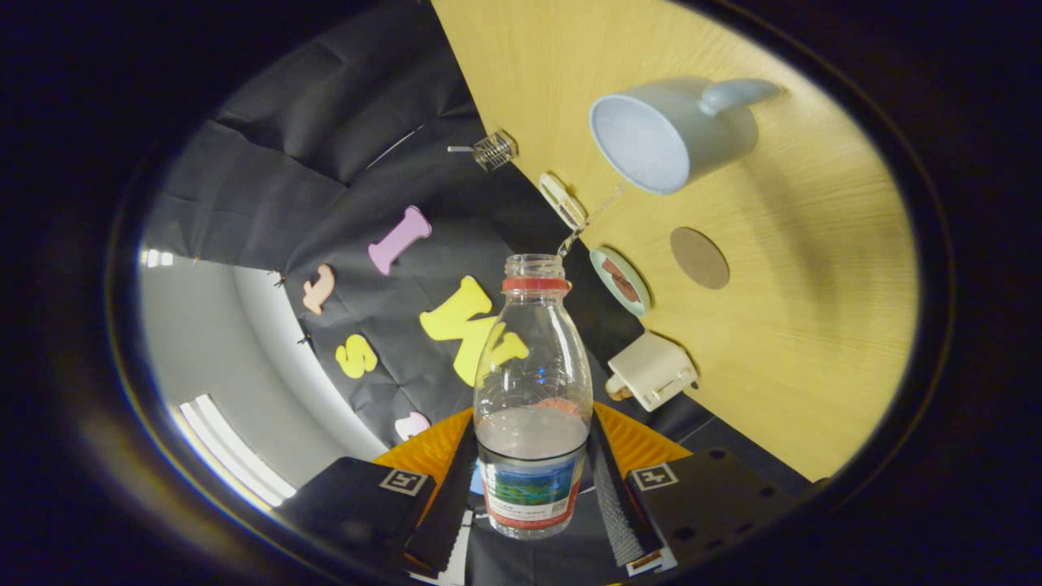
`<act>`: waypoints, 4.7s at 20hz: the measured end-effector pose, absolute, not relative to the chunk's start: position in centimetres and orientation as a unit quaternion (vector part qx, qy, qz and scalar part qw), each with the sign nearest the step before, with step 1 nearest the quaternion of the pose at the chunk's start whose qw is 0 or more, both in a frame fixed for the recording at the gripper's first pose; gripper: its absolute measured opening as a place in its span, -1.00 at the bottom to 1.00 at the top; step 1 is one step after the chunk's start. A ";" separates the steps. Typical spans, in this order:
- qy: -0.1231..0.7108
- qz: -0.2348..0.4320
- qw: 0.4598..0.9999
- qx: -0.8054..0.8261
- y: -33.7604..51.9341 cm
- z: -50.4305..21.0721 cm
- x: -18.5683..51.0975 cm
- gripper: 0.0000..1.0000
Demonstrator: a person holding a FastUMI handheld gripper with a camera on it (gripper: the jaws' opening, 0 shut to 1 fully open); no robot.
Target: Take the bottle from table, then pour the juice into the cup, finally place the bottle on the coaster
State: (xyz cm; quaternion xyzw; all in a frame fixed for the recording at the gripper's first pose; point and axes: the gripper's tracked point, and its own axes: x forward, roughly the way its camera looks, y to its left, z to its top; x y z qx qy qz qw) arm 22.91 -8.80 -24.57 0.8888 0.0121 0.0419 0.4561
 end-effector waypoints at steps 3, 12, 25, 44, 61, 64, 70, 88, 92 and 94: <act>0.005 0.043 0.448 0.893 -9.3 -24.3 22.9 0.51; 0.001 0.039 0.431 0.902 -10.5 -25.0 22.6 0.51; 0.003 0.043 0.603 0.797 -8.4 -25.5 22.1 0.53; -0.003 0.060 0.940 0.335 -4.6 -25.3 23.4 0.54; -0.004 0.012 0.996 0.093 -4.3 -29.2 30.4 0.57; 0.017 0.009 0.998 0.059 -4.4 -30.6 33.3 0.57; 0.036 0.010 0.999 -0.005 -4.3 -33.3 37.9 0.59; 0.042 -0.005 0.999 -0.017 -7.3 -36.2 39.3 1.00; 0.041 -0.004 0.999 -0.014 -6.7 -34.3 37.8 1.00; 0.039 0.001 0.999 -0.008 -6.2 -32.9 36.7 1.00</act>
